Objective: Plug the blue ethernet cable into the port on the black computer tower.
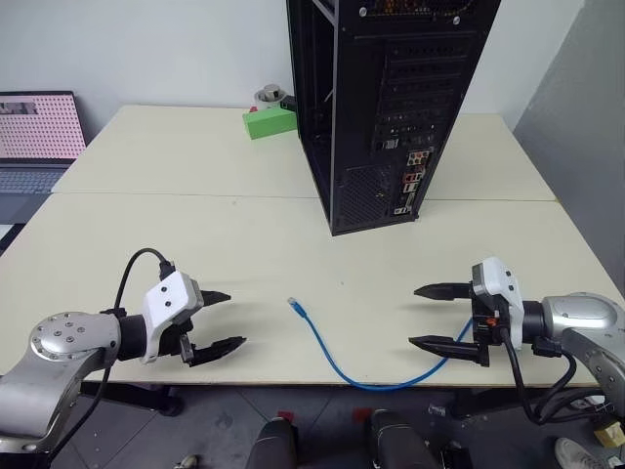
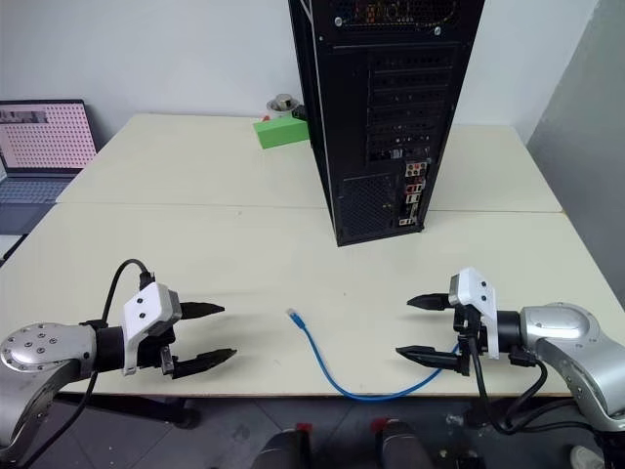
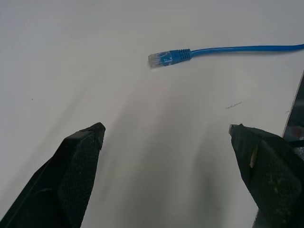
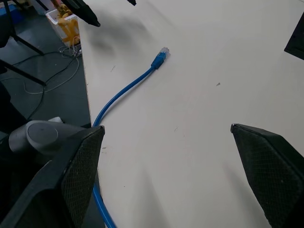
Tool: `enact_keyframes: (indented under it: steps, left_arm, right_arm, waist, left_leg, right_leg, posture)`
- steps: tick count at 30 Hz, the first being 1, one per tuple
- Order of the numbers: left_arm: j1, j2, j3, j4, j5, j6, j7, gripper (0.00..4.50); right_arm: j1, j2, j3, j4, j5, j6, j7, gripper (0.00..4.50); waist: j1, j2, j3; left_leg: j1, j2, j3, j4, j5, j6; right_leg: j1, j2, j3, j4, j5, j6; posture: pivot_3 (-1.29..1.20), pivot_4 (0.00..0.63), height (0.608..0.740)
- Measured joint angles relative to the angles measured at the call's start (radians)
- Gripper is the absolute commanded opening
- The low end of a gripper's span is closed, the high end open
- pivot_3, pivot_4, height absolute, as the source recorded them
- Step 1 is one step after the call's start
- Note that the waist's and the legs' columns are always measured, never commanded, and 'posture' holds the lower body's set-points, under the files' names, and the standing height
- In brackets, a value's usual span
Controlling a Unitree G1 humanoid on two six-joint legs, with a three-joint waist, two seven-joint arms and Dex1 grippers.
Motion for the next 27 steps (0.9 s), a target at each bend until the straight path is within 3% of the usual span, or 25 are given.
enact_keyframes:
  steps: [15, 27]
  left_arm:
    - [0.002, 0.000, 0.001, -0.006, -0.005, 0.000, 0.005, 4.49]
    - [-0.054, -0.013, -0.043, 0.042, 0.057, -0.054, 0.039, 4.49]
  right_arm:
    - [-0.029, 0.085, 0.048, 0.030, -0.076, -0.034, -0.026, 4.50]
    - [-0.227, 0.411, 0.316, 0.181, -0.259, -0.043, -0.196, 4.50]
  waist:
    - [-0.002, 0.000, 0.000]
    - [-0.008, -0.001, 0.000]
  left_leg:
    - [0.000, 0.000, 0.000, 0.000, 0.000, 0.000]
    - [0.000, 0.000, 0.000, 0.000, 0.000, 0.000]
  right_leg:
    - [0.000, 0.000, 0.000, 0.001, 0.000, 0.000]
    - [0.000, 0.001, 0.000, 0.002, 0.000, 0.000]
  posture:
    - [0.00, 0.150, 0.740]
    - [0.00, 0.150, 0.740]
